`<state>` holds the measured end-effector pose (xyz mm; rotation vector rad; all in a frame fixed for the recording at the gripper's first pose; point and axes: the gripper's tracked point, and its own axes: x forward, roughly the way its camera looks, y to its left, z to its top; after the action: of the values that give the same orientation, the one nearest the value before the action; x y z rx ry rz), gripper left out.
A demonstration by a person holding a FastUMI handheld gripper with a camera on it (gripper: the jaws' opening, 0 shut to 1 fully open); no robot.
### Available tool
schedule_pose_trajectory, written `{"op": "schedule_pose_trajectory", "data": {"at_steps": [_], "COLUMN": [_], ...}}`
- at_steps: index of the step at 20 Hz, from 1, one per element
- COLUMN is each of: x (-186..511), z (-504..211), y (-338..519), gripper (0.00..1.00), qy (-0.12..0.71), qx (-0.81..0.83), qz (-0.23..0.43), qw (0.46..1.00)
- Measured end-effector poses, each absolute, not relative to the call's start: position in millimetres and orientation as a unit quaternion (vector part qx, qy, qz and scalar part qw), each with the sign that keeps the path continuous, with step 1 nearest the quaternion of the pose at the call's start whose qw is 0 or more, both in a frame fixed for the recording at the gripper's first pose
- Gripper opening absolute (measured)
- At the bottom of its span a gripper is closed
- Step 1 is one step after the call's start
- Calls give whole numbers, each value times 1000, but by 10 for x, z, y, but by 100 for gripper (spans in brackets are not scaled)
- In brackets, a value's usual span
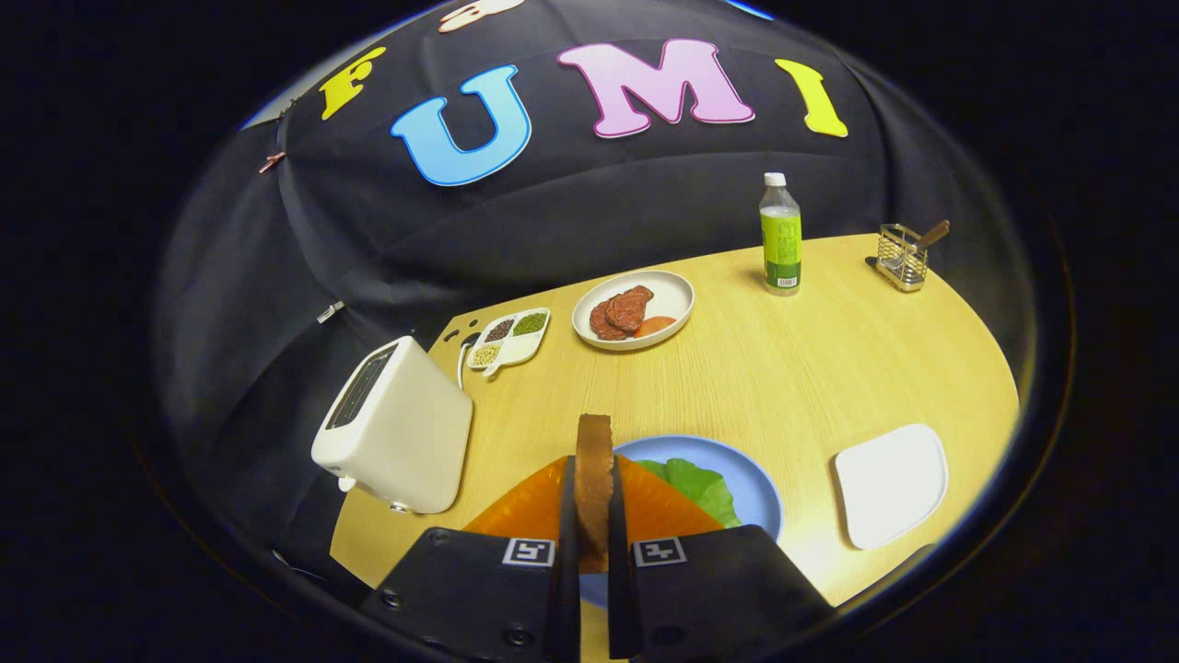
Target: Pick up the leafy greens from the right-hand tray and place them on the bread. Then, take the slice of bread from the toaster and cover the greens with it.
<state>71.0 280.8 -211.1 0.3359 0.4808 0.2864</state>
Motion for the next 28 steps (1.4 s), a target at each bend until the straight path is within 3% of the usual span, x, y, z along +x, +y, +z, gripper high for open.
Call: {"op": "schedule_pose_trajectory", "data": {"at_steps": [8,11,13,14,16,20,28], "x": [766,767,755,734,714,693,542], "z": [-2553,-2685,-2762,-2799,-2871,-2735,-1809], "y": [2453,2309,2204,2157,2122,1992,1692], "gripper": [18,26,36,48,62,76,81], "qy": [253,269,278,283,289,263,168], "qx": [153,141,128,119,100,68,2], "qz": [95,81,65,60,58,51,51], "qw": [951,949,950,950,950,961,985]}}
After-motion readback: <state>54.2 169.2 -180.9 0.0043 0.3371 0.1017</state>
